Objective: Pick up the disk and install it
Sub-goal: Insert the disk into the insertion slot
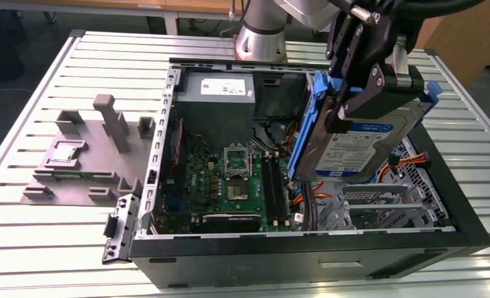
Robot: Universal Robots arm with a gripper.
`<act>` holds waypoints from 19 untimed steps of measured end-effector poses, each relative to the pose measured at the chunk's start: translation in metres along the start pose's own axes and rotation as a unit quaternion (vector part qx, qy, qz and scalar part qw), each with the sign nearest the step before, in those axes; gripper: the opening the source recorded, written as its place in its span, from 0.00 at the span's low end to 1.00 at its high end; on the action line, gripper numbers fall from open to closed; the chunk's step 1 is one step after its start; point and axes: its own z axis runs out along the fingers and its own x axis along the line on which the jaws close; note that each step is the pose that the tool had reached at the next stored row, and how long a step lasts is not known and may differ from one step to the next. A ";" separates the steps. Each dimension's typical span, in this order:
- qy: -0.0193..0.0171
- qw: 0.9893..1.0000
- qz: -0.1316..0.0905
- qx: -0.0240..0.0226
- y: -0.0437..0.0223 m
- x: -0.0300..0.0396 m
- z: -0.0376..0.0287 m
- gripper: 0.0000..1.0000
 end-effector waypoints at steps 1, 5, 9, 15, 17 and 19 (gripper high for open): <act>0.000 1.000 -0.001 0.000 0.0010 -0.0001 0.0006 0.37; 0.000 1.000 -0.002 0.000 0.0073 -0.0026 0.0017 0.37; 0.000 1.000 -0.002 0.000 0.0148 -0.0055 0.0025 0.37; 0.000 1.000 -0.002 0.000 0.0264 -0.0071 0.0039 0.37; 0.000 1.000 -0.002 0.000 0.0298 -0.0070 0.0041 0.37; 0.000 1.000 -0.002 0.000 0.0330 -0.0069 0.0044 0.37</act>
